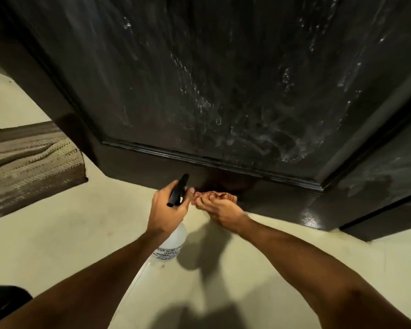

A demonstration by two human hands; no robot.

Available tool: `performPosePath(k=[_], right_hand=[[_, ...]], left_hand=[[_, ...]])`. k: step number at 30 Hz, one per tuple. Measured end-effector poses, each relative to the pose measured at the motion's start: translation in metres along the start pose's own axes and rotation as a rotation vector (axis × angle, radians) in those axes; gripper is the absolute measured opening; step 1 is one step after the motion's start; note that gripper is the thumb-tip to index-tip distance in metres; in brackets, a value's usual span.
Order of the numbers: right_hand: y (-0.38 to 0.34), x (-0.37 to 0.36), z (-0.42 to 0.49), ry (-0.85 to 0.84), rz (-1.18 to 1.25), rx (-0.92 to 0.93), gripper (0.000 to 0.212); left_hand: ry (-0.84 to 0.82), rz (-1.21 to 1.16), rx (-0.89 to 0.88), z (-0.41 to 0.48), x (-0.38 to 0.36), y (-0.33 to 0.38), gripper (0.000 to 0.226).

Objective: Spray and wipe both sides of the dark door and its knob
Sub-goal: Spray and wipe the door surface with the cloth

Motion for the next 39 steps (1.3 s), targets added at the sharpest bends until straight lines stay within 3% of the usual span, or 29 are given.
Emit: performPosePath(k=[3,5,7,10,13,18,23,26,28,30,31,32,34,35,37,38,39], right_hand=[[0.001,-0.002,-0.009,-0.029,0.028,0.095,0.054],[0.013,0.008,-0.01,0.059,0.012,0.141,0.05],[0.017,0.011,-0.016,0.137,-0.044,0.124,0.048],[0.0,-0.013,-0.049,0.041,-0.096,0.129,0.051],[0.005,-0.021,-0.083,0.047,-0.158,0.109,0.055],[0.034,-0.001,-0.097,0.132,-0.037,-0.012,0.06],[0.002,-0.029,-0.128,-0.067,0.159,-0.013,0.053],[0.001,-0.01,-0.157,0.043,0.33,-0.349,0.045],[-0.011,0.002,-0.18,0.167,0.537,-0.808,0.052],[-0.031,0.003,-0.19,0.237,0.836,-1.417,0.059],[-0.04,-0.004,-0.184,0.398,1.003,-1.734,0.05],[-0.039,-0.007,-0.173,0.665,1.205,-2.017,0.039],[-0.033,-0.017,-0.147,1.333,1.52,-2.46,0.026],[-0.016,0.002,-0.133,1.545,1.751,-2.556,0.029],[0.001,0.033,-0.105,1.557,2.042,-2.714,0.035],[0.005,0.049,-0.094,1.442,2.084,-2.763,0.033],[0.006,0.059,-0.081,1.484,2.146,-2.713,0.029]], left_hand=[[0.015,-0.023,-0.004,0.012,0.007,-0.002,0.032],[0.026,-0.02,-0.006,0.013,0.01,-0.009,0.033],[0.018,-0.02,-0.007,0.014,0.008,-0.016,0.035],[-0.003,-0.011,-0.004,0.013,0.002,-0.021,0.034],[-0.021,-0.011,-0.025,0.015,0.0,-0.019,0.035],[-0.065,-0.003,-0.057,0.011,-0.013,-0.019,0.038],[-0.136,-0.006,-0.086,0.002,-0.024,-0.004,0.037],[-0.177,0.0,-0.11,0.004,-0.027,0.006,0.034],[-0.21,0.008,-0.109,0.001,-0.033,0.009,0.032],[-0.248,-0.004,-0.105,-0.006,-0.045,0.016,0.03],[-0.265,-0.008,-0.111,-0.008,-0.051,0.023,0.029],[-0.272,-0.004,-0.119,-0.009,-0.055,0.027,0.027],[-0.29,0.005,-0.138,-0.012,-0.066,0.041,0.021],[-0.293,0.005,-0.14,-0.013,-0.069,0.046,0.019],[-0.295,0.001,-0.149,-0.016,-0.07,0.051,0.017],[-0.296,0.003,-0.154,-0.017,-0.069,0.053,0.016],[-0.304,0.01,-0.156,-0.019,-0.069,0.054,0.016]])
Point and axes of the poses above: each hand's wrist, its own z-axis towards the middle knuckle, its own x-axis out of the back of the hand, y = z × x, the point moved 3 cm from there along z, towards the middle knuckle, and after that the axes turned 8 degrees about x, right-handed, at the moved point
